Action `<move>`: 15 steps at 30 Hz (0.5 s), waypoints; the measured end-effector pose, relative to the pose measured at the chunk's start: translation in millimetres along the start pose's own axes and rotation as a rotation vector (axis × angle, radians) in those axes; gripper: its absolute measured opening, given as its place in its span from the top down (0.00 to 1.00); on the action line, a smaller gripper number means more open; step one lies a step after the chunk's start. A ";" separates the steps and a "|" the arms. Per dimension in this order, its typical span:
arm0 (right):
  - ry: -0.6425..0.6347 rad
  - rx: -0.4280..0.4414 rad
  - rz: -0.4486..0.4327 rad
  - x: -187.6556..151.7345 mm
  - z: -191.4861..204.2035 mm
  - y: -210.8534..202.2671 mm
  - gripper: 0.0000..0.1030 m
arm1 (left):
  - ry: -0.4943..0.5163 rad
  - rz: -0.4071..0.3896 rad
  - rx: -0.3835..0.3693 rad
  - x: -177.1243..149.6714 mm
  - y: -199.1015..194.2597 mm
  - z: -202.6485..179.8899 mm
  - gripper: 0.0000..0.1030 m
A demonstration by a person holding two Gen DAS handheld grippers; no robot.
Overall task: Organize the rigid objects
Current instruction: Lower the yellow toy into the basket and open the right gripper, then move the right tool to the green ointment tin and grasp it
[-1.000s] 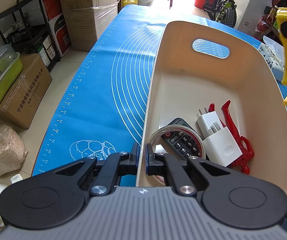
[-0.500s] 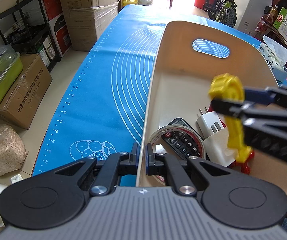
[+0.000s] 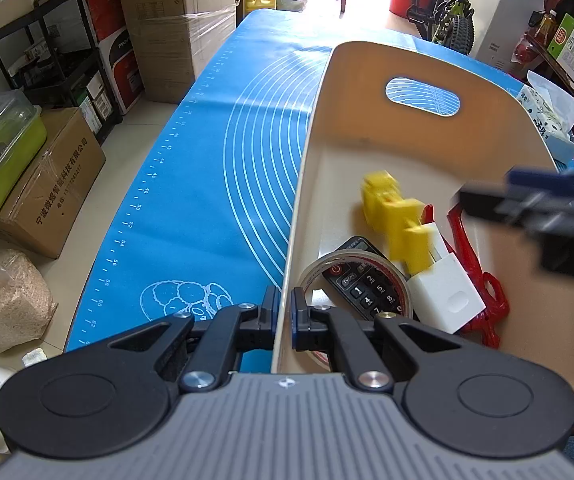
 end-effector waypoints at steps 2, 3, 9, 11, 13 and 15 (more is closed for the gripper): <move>0.019 -0.011 -0.049 13.2 -12.0 -14.9 0.26 | 0.000 0.001 0.001 -0.1 0.2 0.0 0.94; 0.029 -0.021 -0.073 19.3 -19.1 -22.7 0.25 | 0.000 0.001 0.001 0.0 0.1 0.1 0.94; 0.082 -0.147 -0.153 42.5 -80.2 -50.7 0.23 | 0.000 0.001 0.003 0.1 -0.2 0.1 0.94; 0.103 -0.188 -0.157 40.8 -103.4 -52.0 0.23 | 0.000 0.001 0.004 0.2 -0.3 0.2 0.94; 0.120 -0.230 -0.147 34.0 -126.3 -47.6 0.23 | 0.000 0.002 0.003 0.2 -0.2 0.1 0.94; 0.140 -0.261 -0.121 25.1 -147.8 -39.4 0.23 | 0.001 0.002 0.005 -0.1 0.1 0.5 0.94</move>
Point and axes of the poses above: each gripper's, at about its wrist camera, not at the fingertips, and y roughly the way its jaws point, z to its left, x to its top, the point moved 9 cm from there along y, roughly the way its jaws point, and after that the axes turned 10 degrees about y, right-handed, at the moved point
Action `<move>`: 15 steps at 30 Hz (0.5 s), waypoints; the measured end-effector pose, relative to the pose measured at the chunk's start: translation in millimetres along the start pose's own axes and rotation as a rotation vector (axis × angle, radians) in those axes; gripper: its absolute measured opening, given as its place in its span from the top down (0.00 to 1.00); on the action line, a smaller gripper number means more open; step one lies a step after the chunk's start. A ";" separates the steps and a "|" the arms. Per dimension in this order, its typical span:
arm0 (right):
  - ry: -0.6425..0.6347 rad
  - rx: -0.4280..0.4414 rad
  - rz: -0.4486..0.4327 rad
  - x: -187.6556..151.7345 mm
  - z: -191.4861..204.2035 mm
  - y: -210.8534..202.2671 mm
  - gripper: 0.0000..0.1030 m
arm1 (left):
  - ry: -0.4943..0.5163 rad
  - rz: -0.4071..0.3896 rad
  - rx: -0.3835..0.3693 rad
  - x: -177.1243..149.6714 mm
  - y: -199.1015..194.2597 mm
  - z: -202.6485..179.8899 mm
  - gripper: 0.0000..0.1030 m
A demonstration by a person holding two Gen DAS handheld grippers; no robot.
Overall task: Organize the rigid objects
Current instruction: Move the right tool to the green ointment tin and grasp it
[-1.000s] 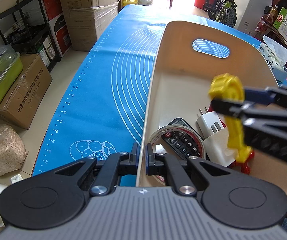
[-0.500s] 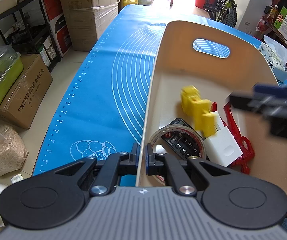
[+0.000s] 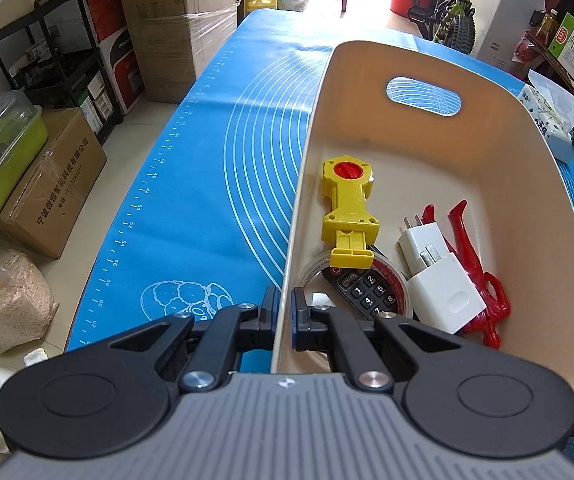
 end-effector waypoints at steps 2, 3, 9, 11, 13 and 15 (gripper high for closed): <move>-0.008 -0.023 0.041 -11.1 -12.1 18.1 0.22 | 0.002 0.000 0.003 -0.1 0.0 0.2 0.94; -0.026 -0.039 0.060 -17.0 -15.2 27.2 0.23 | 0.003 0.000 0.003 -0.4 0.2 0.6 0.94; -0.047 -0.094 0.139 -45.0 -27.8 68.7 0.22 | 0.005 0.003 0.009 -0.1 0.2 -0.4 0.94; -0.041 -0.106 0.154 -49.2 -29.5 79.5 0.23 | 0.005 0.004 0.011 -0.1 0.3 -0.4 0.94; -0.033 -0.112 0.156 -52.1 -31.3 87.8 0.23 | 0.005 0.004 0.010 0.1 0.4 -0.8 0.94; -0.020 -0.113 0.156 -53.6 -31.9 94.4 0.23 | 0.006 0.004 0.008 0.3 0.1 -1.3 0.94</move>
Point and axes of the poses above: each gripper's, at about its wrist camera, not at the fingertips, and y roughly the way its jaws point, z to its left, x to its top, the point moved 9 cm from there along y, roughly the way its jaws point, and after that the axes turned 10 degrees about y, right-handed, at the moved point
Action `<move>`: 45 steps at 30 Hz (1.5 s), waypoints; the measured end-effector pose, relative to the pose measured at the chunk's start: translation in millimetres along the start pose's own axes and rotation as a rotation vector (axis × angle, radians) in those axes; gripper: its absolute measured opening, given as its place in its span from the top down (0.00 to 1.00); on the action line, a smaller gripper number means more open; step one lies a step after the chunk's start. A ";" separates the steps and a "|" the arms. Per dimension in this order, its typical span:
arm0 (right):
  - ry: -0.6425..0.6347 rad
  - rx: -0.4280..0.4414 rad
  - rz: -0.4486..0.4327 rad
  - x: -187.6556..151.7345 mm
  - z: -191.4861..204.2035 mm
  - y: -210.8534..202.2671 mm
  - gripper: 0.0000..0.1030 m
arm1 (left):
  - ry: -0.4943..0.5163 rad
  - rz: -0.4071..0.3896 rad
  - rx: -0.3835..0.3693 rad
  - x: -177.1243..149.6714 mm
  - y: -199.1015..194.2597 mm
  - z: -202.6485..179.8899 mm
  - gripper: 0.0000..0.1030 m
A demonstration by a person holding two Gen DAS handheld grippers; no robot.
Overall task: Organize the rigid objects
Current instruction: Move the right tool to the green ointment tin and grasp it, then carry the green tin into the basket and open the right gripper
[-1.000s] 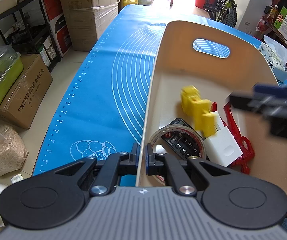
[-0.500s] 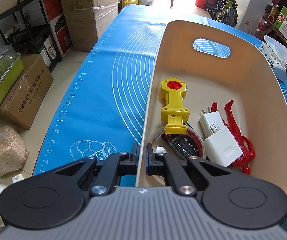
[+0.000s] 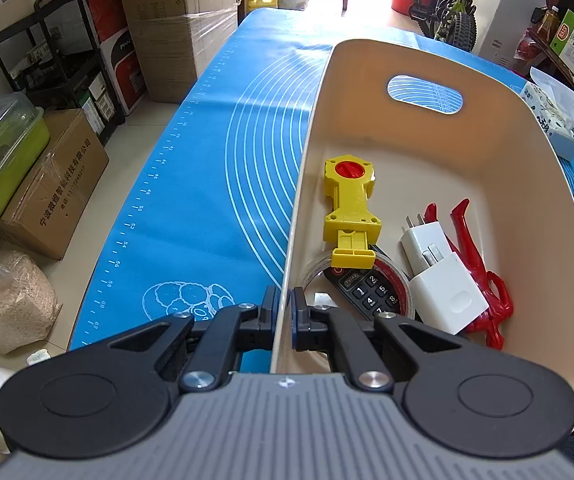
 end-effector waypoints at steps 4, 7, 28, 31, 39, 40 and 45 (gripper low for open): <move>0.018 -0.004 -0.004 2.4 1.8 11.5 0.22 | 0.004 0.001 0.002 0.2 0.5 0.7 0.94; 0.023 0.003 -0.008 2.8 5.8 16.8 0.22 | 0.004 0.001 0.005 0.4 1.2 1.1 0.94; 0.008 -0.015 -0.096 -8.3 18.0 -3.8 0.47 | 0.007 0.004 0.014 0.9 1.2 0.9 0.93; -0.007 -0.033 -0.124 -6.8 17.4 -18.3 0.47 | 0.008 0.004 0.015 1.0 1.1 1.2 0.93; 0.004 -0.016 -0.186 4.5 22.9 -67.7 0.47 | 0.007 0.004 0.016 1.0 1.1 1.2 0.93; -0.006 -0.015 -0.198 6.8 25.7 -74.2 0.47 | 0.007 0.004 0.016 0.9 1.2 1.3 0.93; -0.012 0.025 -0.244 22.6 44.4 -104.4 0.47 | 0.007 0.004 0.016 0.9 1.2 1.3 0.93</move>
Point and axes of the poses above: each gripper's, at about its wrist camera, not at the fingertips, and y roughly the way its jaws point, z to its left, x to its top, the point moved 9 cm from there along y, roughly the way its jaws point, and after that the axes turned 10 degrees about y, right-handed, at the moved point
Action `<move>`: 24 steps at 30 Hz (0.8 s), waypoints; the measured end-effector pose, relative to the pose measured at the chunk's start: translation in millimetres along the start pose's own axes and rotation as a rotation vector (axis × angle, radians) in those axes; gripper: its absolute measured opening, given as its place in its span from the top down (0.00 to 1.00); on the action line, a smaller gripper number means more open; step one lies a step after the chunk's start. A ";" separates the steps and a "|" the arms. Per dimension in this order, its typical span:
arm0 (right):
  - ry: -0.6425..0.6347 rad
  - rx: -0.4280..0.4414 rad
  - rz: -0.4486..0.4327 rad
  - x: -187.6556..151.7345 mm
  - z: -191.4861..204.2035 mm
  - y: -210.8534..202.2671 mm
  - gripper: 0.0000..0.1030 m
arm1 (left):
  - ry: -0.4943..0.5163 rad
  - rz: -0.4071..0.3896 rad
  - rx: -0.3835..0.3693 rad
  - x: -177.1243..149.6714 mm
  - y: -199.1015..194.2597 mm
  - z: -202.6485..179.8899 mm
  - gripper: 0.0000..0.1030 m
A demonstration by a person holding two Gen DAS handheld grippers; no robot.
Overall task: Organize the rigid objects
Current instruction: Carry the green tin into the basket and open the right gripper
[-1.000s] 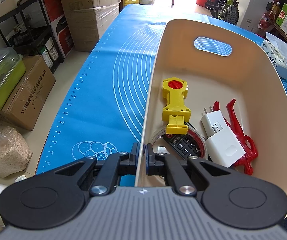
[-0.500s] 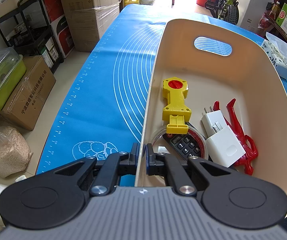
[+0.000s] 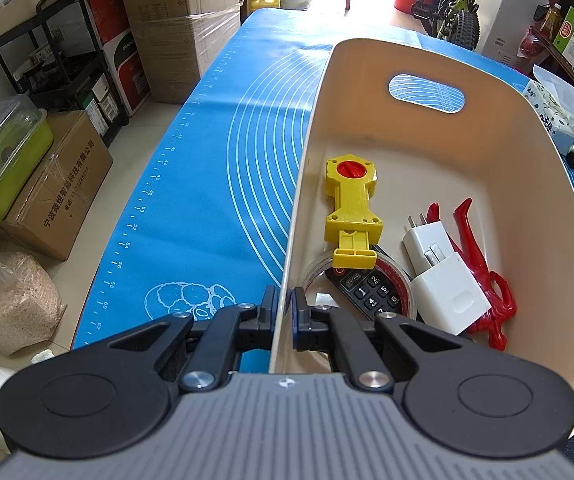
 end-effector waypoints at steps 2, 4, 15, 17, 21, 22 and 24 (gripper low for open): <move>-0.009 0.020 -0.016 7.6 11.4 -9.5 0.47 | 0.000 0.000 0.000 0.0 0.0 0.1 0.93; -0.018 0.044 -0.023 14.1 23.3 -16.8 0.47 | 0.000 0.000 -0.001 0.1 0.0 0.1 0.93; -0.093 0.155 0.001 7.5 90.9 -23.0 0.47 | 0.000 0.000 0.000 -0.2 -0.3 0.0 0.93; -0.112 0.168 0.011 0.3 102.5 -20.4 0.47 | 0.000 -0.001 0.000 -0.1 -0.5 0.0 0.93; -0.163 0.205 0.064 -19.8 126.9 -12.5 0.47 | -0.001 0.000 -0.001 -0.2 -0.3 -0.1 0.93; -0.184 0.213 0.084 -26.2 133.5 -10.1 0.47 | -0.001 0.000 -0.001 -0.2 -0.3 -0.1 0.93; -0.214 0.223 0.120 -36.9 143.0 -5.5 0.47 | 0.000 -0.001 -0.001 -0.2 -0.3 -0.1 0.93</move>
Point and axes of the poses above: each gripper's, at about its wrist camera, not at the fingertips, and y roughly the way its jaws point, z to its left, x to its top, the point moved 9 cm from there along y, roughly the way its jaws point, and after that the axes turned 10 degrees about y, right-handed, at the moved point
